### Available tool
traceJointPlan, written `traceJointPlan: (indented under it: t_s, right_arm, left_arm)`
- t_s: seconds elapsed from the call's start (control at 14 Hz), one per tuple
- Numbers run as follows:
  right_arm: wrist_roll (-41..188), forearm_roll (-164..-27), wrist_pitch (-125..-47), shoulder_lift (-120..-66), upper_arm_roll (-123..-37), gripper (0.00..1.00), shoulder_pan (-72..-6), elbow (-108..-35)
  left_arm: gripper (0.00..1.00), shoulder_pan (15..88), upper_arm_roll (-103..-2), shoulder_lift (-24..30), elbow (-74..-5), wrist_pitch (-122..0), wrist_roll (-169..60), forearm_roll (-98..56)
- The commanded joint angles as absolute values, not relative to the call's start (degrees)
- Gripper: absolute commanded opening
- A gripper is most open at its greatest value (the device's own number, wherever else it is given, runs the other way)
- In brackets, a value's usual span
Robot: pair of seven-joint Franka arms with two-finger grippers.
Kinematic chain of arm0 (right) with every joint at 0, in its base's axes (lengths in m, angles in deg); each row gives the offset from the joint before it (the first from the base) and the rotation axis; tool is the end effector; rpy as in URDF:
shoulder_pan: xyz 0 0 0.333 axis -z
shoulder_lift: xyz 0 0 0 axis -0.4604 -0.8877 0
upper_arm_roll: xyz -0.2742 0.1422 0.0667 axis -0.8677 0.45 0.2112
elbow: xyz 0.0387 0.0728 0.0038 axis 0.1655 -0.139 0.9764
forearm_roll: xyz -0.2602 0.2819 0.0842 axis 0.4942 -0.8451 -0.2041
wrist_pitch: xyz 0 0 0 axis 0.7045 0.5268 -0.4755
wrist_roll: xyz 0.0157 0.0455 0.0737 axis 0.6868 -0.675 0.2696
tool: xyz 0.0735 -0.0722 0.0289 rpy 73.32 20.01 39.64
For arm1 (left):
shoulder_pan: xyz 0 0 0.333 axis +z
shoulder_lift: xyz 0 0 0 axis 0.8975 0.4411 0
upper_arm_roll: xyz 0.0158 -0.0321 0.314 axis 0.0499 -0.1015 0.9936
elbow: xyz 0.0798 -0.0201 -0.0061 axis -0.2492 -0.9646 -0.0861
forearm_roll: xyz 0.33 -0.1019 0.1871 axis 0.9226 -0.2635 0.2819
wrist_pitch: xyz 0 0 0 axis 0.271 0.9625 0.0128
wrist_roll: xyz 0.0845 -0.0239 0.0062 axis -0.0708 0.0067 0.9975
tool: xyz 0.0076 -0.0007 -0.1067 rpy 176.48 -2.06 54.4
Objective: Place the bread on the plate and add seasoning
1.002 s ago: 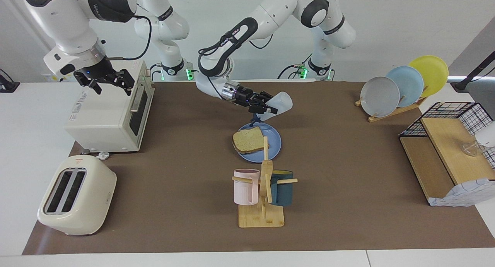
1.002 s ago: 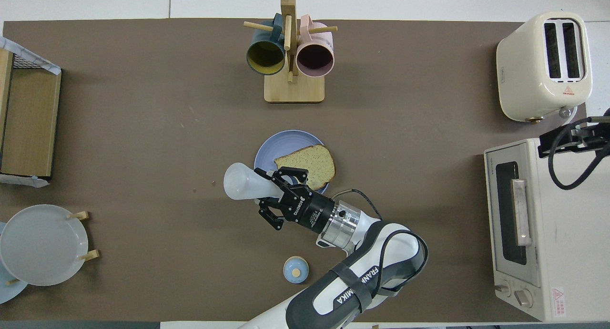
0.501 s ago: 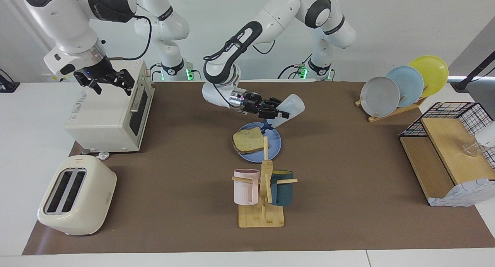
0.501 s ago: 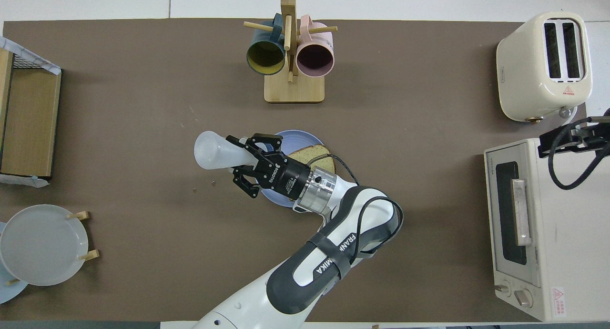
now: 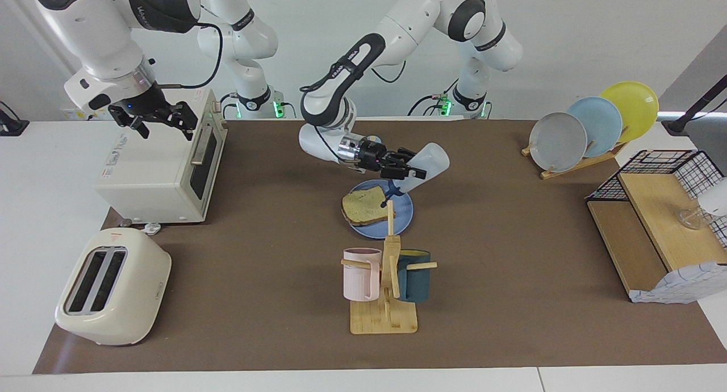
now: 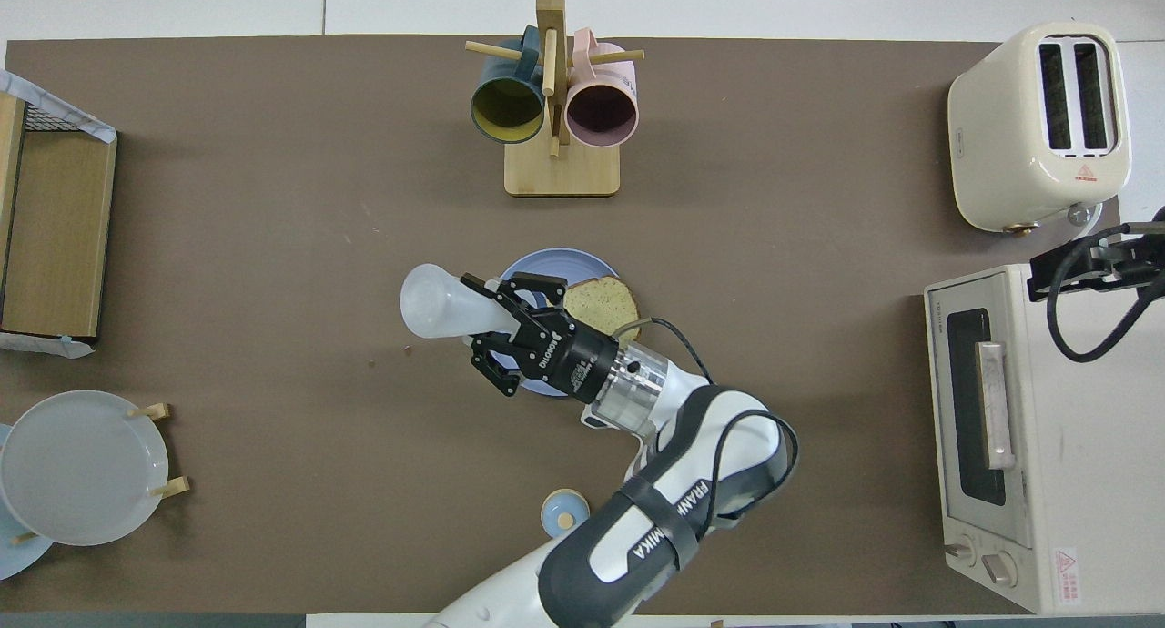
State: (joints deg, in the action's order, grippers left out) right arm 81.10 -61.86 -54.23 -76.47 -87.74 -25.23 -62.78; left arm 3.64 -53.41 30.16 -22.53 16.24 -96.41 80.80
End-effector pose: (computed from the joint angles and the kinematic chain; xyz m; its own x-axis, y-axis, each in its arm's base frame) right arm 0.5353 -0.0311 0.5958 0.9903 -0.0477 -0.1306 -0.0407 -0.9976 0.0562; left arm 0.3905 -0.4833 0.3166 0.3748 -0.1311 -0.9178 -0.7530 0.5344 -0.3839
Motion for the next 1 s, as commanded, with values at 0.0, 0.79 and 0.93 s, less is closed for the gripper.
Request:
traceJointPlan:
  t_s: [0.0,0.79,0.93]
  right_arm:
    - [80.08,-62.21,-54.08,-76.14,-87.21,1.00,-24.43,-62.85]
    - [80.08,-62.21,-54.08,-76.14,-87.21,1.00,-24.43,-62.85]
    - [80.08,-62.21,-54.08,-76.14,-87.21,1.00,-24.43,-62.85]
  left_arm:
    - [0.00,-3.82,-52.69,30.68,-18.74,20.15,-97.59,75.77]
    - [0.00,2.89,-51.64,31.38,-18.03,14.91,-97.59,76.97]
    - [0.00,8.96,-51.64,32.17,-18.11,11.64,-97.59,80.30]
